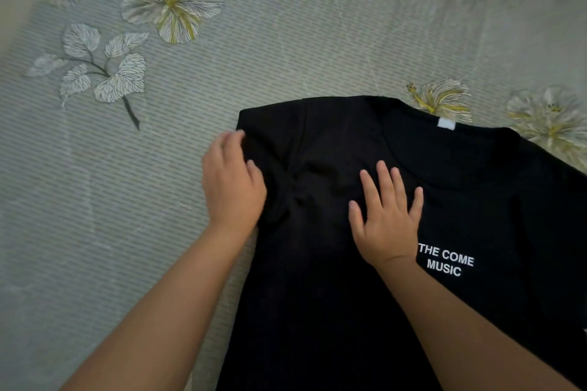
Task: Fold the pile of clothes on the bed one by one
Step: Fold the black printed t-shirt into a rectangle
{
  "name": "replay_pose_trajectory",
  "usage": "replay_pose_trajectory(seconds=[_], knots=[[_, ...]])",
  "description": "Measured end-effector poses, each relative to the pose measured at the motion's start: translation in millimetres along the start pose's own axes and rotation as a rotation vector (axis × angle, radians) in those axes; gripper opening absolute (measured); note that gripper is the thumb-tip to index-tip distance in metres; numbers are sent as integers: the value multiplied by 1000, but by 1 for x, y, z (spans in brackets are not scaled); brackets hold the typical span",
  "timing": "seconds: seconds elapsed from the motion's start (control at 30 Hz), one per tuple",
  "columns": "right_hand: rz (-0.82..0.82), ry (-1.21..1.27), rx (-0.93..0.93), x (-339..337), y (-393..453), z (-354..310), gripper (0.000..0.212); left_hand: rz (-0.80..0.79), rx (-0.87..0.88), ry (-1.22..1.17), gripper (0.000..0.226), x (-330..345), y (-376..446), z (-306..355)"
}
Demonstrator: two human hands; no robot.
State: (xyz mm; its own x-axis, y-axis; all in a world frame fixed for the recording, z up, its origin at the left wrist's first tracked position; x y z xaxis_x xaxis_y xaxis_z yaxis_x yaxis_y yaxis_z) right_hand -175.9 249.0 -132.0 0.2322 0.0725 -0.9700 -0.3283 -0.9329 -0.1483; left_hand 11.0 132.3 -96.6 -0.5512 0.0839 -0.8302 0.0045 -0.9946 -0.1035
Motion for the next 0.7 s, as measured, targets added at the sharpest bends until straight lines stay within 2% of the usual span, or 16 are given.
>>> replay_pose_trajectory(seconds=[0.07, 0.1, 0.2, 0.27, 0.3, 0.37, 0.43, 0.57, 0.63, 0.7], knots=[[-10, -5, 1, 0, 0, 0, 67, -45, -213, 93, 54, 2, 23, -14], [-14, -7, 2, 0, 0, 0, 68, -123, -239, 187, 58, 8, 31, -16], [-32, -15, 4, 0, 0, 0, 68, -299, -135, 276, 50, 18, 49, -5], [-38, -16, 10, 0, 0, 0, 68, -346, -35, 155, 35, 21, 60, 9], [-41, -18, 11, 0, 0, 0, 68, -392, -7, 15, 27, 22, 62, 15], [-43, -25, 12, 0, 1, 0, 67, -547, -69, -299, 15, 23, 62, 22], [-39, -30, 15, -2, 1, -1, 66, -702, -197, -460, 13, 26, 58, 20], [-20, -54, 8, -7, 2, -4, 60, -792, -374, -507, 30, 28, 59, 3], [8, -75, -4, -10, 3, -5, 57, -848, -442, -512, 25, 24, 63, -3], [12, -84, -15, -11, 3, -6, 56, -980, -453, -451, 26, 18, 63, -5]])
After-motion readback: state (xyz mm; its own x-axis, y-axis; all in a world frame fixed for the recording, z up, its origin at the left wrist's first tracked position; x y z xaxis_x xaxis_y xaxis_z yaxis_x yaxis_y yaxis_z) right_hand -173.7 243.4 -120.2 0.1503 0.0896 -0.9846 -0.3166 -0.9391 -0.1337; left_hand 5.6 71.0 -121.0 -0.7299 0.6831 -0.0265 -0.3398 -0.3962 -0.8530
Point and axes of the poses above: each hand's wrist, its own y-axis towards the middle knuckle, its own x-axis out of the palm, z = x × y, the point moved 7 cm from there along y, towards the middle knuckle, and after that the axes turned 6 degrees about -x, right-handed, at the moved point
